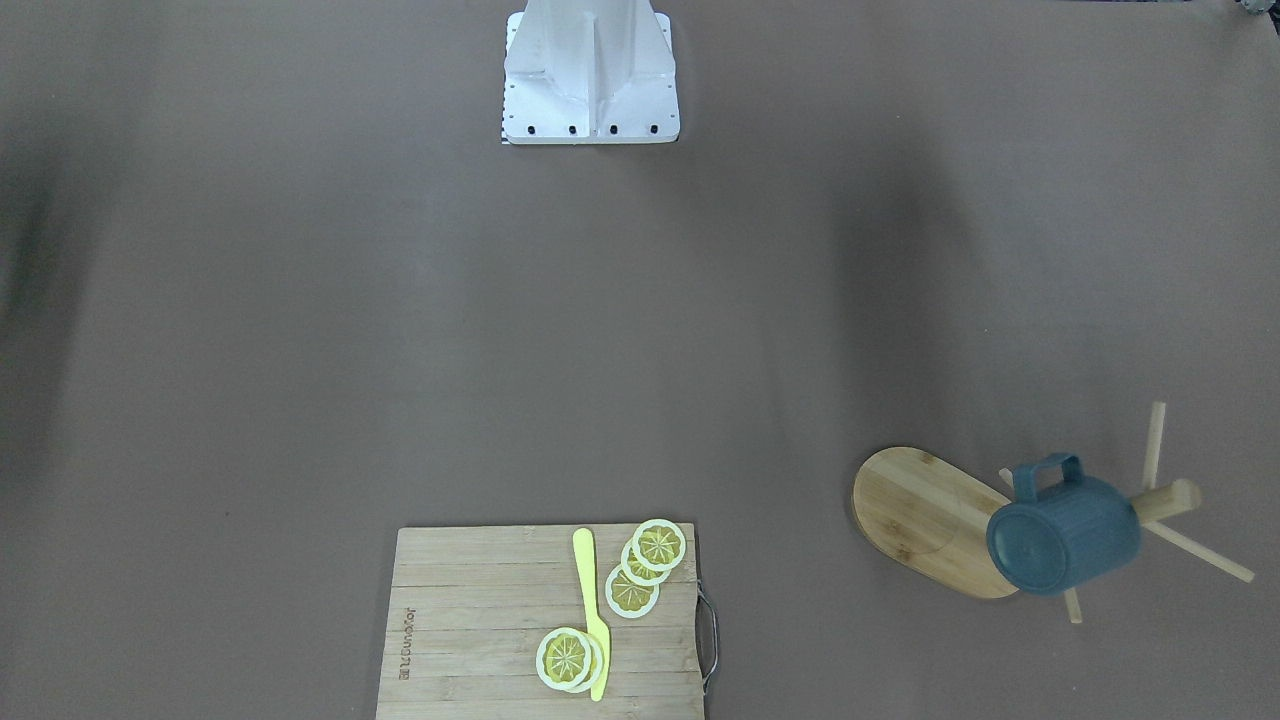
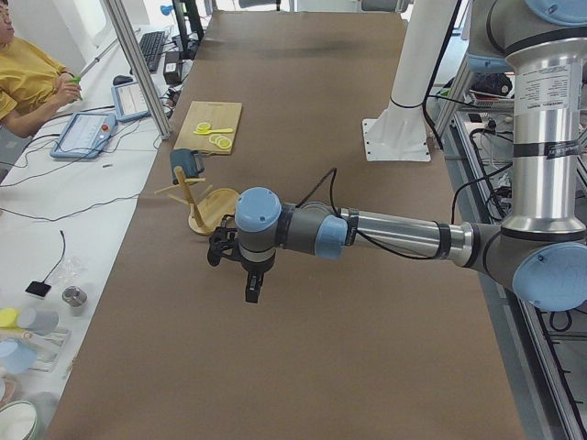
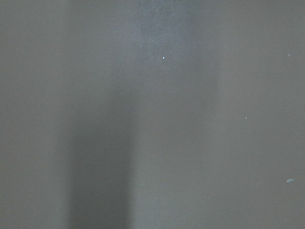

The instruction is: Hang cup on storage rack

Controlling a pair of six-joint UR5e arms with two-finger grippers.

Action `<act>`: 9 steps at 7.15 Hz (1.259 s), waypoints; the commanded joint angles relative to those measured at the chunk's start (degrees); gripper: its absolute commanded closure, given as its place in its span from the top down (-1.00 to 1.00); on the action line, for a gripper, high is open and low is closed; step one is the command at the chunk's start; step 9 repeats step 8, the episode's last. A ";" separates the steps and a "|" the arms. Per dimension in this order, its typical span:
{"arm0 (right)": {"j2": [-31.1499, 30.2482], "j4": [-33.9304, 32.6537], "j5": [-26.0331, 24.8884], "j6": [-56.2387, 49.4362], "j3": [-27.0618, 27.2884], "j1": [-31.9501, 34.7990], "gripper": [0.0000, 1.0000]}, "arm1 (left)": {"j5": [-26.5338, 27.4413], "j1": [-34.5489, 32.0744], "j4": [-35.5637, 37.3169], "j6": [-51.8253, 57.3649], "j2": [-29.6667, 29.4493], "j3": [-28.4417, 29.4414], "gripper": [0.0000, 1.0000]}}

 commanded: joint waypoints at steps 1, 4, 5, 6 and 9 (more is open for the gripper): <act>-0.06 0.03 1.43 -0.07 0.04 -0.01 1.00 | -0.15 0.02 -0.17 0.00 -0.28 0.48 0.96; -0.15 0.21 1.88 -0.07 0.04 -0.01 1.00 | -0.15 0.11 -0.17 0.00 -0.46 0.66 0.95; -0.15 0.21 1.88 -0.07 0.04 -0.01 1.00 | -0.15 0.11 -0.17 0.00 -0.46 0.66 0.96; -0.23 0.21 1.88 -0.07 0.04 -0.01 1.00 | -0.15 0.11 -0.26 0.09 -0.55 0.66 0.96; -0.41 0.47 1.88 -0.07 0.04 -0.01 1.00 | 0.02 0.11 -0.26 0.61 -0.55 0.39 0.96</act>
